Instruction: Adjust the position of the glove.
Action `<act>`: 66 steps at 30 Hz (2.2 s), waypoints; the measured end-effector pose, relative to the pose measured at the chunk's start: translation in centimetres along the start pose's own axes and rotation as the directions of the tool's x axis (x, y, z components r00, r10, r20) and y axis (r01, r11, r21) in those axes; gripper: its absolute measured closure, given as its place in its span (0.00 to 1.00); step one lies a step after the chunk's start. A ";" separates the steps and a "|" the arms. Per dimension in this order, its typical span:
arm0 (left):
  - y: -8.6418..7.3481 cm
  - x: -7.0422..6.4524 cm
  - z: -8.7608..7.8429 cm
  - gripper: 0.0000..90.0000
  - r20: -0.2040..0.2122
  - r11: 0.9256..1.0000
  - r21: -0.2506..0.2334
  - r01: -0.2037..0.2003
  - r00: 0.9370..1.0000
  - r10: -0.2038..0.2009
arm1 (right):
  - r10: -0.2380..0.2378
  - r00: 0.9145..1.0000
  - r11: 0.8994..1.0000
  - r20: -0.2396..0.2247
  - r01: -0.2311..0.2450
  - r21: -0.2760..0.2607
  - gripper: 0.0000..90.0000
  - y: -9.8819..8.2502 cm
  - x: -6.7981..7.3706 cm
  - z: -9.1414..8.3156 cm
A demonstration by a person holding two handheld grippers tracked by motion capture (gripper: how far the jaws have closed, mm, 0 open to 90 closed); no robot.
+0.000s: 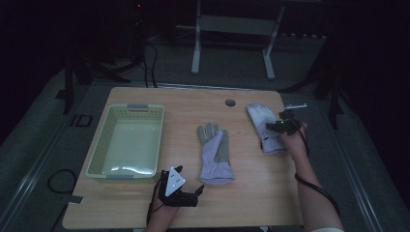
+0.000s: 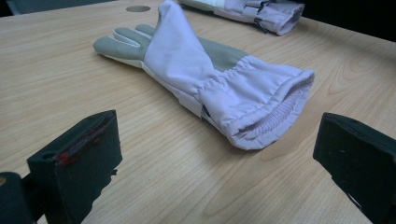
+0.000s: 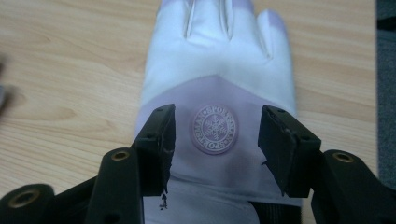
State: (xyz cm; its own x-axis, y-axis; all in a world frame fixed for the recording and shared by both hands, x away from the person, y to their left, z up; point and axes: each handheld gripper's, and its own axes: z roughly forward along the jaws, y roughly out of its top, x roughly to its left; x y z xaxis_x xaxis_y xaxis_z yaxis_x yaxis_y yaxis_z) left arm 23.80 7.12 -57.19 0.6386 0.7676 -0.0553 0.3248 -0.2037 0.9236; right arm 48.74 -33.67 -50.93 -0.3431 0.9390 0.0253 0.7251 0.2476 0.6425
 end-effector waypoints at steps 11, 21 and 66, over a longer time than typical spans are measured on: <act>0.0 0.0 0.0 0.01 0.000 1.000 0.001 -0.001 1.000 0.001 | -0.003 0.999 0.999 -0.042 0.005 0.044 0.56 -1.0 -0.6 2.2; 0.0 0.0 0.0 0.01 0.002 1.000 -0.001 0.001 1.000 -0.001 | -0.005 0.999 0.999 -0.053 0.007 0.043 0.72 -1.1 -0.3 2.3; 0.0 0.0 0.0 0.01 -0.005 1.000 0.001 0.002 1.000 -0.002 | 0.038 0.999 0.991 0.019 -0.036 -0.125 0.89 -4.2 4.4 -13.9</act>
State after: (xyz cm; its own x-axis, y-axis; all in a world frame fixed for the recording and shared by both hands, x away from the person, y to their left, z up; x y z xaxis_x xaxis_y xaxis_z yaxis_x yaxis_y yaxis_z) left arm 23.80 7.14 -57.18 0.6345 0.7709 -0.0556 0.3271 -0.2027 0.9230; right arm 35.85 -33.91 -42.87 -0.3038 0.9521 0.0358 0.6563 0.1819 0.7322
